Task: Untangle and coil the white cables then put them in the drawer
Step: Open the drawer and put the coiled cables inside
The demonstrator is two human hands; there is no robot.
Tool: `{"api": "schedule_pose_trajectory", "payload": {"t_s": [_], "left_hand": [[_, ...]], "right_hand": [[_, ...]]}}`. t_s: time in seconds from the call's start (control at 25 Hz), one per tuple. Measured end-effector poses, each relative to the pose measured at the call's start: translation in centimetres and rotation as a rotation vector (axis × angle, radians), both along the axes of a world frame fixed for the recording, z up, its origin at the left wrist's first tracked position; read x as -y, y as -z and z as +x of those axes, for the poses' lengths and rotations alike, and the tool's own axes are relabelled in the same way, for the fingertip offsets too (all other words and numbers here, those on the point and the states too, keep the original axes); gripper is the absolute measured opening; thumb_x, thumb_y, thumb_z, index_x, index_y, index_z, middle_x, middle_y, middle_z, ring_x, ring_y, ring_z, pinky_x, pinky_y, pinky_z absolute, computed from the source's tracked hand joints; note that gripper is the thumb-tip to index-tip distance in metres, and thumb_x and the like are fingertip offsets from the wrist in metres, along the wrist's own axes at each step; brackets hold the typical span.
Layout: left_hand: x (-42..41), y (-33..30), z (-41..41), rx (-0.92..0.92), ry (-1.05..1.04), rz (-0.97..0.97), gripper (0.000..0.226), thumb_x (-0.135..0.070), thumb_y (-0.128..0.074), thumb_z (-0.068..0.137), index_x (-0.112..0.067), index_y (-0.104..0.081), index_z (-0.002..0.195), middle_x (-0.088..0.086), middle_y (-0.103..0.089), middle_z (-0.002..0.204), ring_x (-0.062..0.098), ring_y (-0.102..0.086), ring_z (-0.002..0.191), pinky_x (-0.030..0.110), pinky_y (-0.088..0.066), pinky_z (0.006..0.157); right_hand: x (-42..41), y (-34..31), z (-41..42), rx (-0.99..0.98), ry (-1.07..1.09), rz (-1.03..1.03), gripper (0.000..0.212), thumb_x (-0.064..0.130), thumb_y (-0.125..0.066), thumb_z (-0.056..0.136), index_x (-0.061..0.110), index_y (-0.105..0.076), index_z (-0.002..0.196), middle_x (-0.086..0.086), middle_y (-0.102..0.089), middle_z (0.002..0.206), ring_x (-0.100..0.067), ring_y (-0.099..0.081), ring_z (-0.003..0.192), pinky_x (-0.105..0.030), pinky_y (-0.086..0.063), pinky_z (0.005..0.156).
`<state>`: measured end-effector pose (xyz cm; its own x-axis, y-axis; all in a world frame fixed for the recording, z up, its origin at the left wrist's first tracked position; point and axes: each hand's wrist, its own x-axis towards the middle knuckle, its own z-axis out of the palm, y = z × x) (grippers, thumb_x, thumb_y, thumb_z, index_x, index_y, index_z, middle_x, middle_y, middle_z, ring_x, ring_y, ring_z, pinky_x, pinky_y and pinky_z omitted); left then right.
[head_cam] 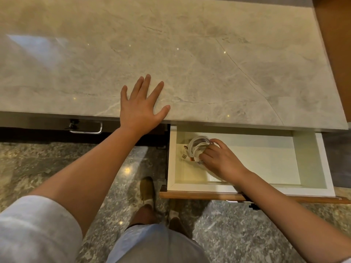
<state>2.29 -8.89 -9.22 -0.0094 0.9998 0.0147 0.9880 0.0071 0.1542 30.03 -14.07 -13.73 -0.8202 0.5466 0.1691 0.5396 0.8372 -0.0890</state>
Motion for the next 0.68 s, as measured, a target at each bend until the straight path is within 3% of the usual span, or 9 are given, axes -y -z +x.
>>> {"api": "schedule_pose_trajectory", "payload": {"t_s": [0.12,0.24,0.4,0.48,0.68], "left_hand": [[0.0,-0.1,0.0,0.003,-0.001,0.001,0.068,-0.064,-0.022,0.084,-0.037,-0.014,0.147,0.003,-0.008,0.159,0.019,-0.005,0.146,0.054,-0.004,0.115],[0.0,0.0,0.0,0.005,-0.002,0.001,0.068,-0.064,-0.023,0.085,-0.037,-0.014,0.147,0.003,-0.008,0.159,0.019,-0.006,0.146,0.053,-0.004,0.114],[0.0,0.0,-0.1,0.014,0.000,0.015,0.068,-0.064,-0.024,0.085,-0.037,-0.016,0.147,0.004,-0.009,0.159,0.020,-0.007,0.146,0.054,-0.005,0.114],[0.0,0.0,-0.1,0.018,0.002,0.013,0.067,-0.064,-0.024,0.085,-0.037,-0.015,0.147,0.003,-0.009,0.159,0.020,-0.006,0.146,0.054,-0.004,0.114],[0.0,0.0,-0.1,0.011,0.002,0.006,0.067,-0.064,-0.024,0.086,-0.037,-0.015,0.147,0.003,-0.008,0.159,0.019,-0.006,0.146,0.053,-0.004,0.115]], "right_hand": [[-0.9,-0.2,-0.5,-0.027,0.044,0.000,0.009,0.004,-0.070,0.072,0.009,-0.065,0.078,-0.007,-0.067,0.075,-0.027,-0.062,0.075,-0.036,-0.037,0.093],[-1.0,-0.7,0.1,-0.051,0.036,-0.040,0.005,0.012,-0.060,0.081,0.010,-0.064,0.078,-0.005,-0.063,0.074,-0.025,-0.058,0.074,-0.035,-0.036,0.093],[-0.3,-0.1,2.2,0.171,-0.090,-0.089,0.026,0.031,-0.075,0.069,0.015,-0.067,0.088,-0.001,-0.069,0.090,-0.024,-0.062,0.091,-0.040,-0.032,0.098],[-0.5,0.6,2.1,0.215,-0.104,-0.065,0.024,0.026,-0.078,0.066,0.016,-0.066,0.085,-0.001,-0.069,0.086,-0.025,-0.064,0.087,-0.042,-0.031,0.098],[-0.1,0.9,1.5,0.092,-0.112,0.030,0.007,0.011,-0.073,0.073,0.015,-0.067,0.072,-0.002,-0.066,0.076,-0.025,-0.062,0.079,-0.043,-0.033,0.097]]}}
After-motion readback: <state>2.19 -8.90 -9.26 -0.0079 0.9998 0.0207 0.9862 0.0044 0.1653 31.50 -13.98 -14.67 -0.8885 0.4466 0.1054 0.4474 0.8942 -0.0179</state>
